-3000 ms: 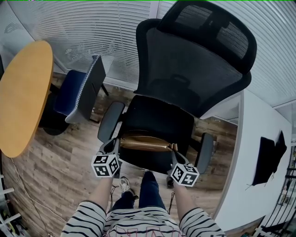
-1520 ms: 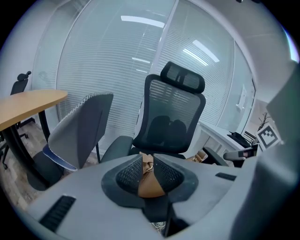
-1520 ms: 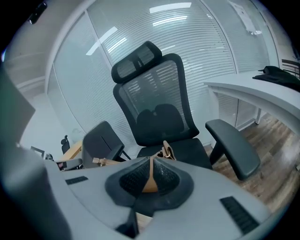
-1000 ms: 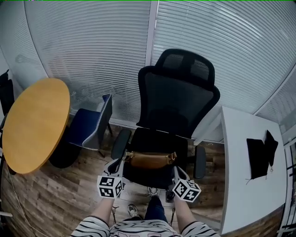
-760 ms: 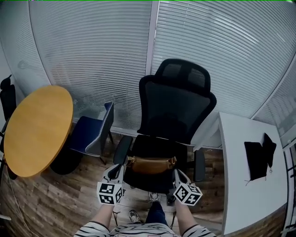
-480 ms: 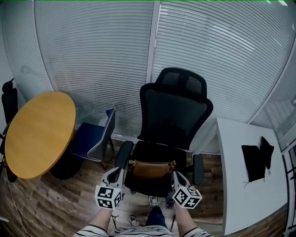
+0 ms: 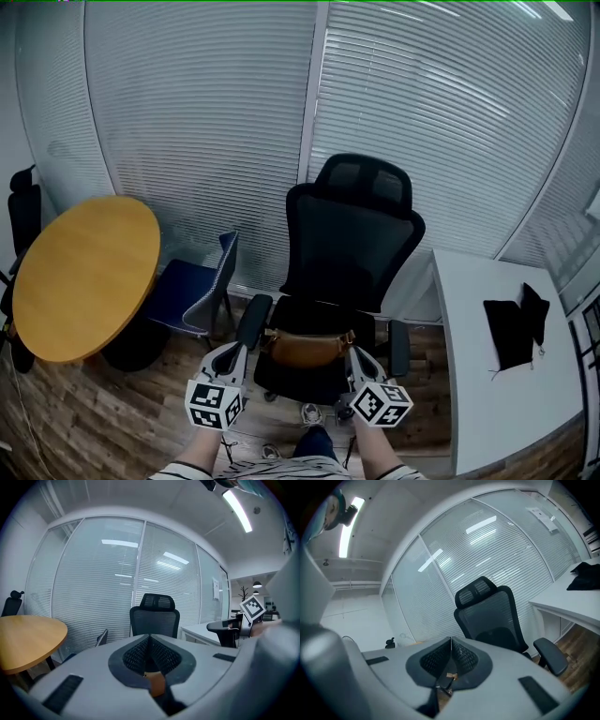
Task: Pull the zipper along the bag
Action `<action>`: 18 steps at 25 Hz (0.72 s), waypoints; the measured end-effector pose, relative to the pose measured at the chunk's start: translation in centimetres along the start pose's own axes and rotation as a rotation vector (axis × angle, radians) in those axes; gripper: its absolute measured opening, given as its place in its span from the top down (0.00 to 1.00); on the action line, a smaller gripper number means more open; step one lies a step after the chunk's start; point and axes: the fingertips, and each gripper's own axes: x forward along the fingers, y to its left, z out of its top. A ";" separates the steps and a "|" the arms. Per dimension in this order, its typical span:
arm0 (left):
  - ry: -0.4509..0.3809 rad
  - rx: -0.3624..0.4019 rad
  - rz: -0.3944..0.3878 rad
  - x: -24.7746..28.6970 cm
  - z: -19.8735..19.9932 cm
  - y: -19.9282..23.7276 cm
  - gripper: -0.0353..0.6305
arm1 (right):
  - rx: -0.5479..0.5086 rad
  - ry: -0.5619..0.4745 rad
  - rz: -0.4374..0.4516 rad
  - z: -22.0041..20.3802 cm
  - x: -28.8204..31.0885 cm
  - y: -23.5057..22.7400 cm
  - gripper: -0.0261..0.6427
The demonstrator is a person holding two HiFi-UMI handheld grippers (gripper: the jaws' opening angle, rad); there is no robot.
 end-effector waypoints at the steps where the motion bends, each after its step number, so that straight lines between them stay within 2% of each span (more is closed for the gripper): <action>1: -0.006 -0.004 0.000 -0.4 0.2 0.0 0.90 | -0.006 -0.003 0.009 0.2 -0.2 0.3 0.91; 7: -0.047 -0.004 0.005 -2.5 1.5 0.1 0.90 | -0.029 -0.019 0.042 1.4 -0.8 2.1 0.92; 18: -0.076 0.009 0.069 -5.9 1.8 1.6 0.90 | -0.061 0.026 0.105 -0.3 -0.6 5.5 0.92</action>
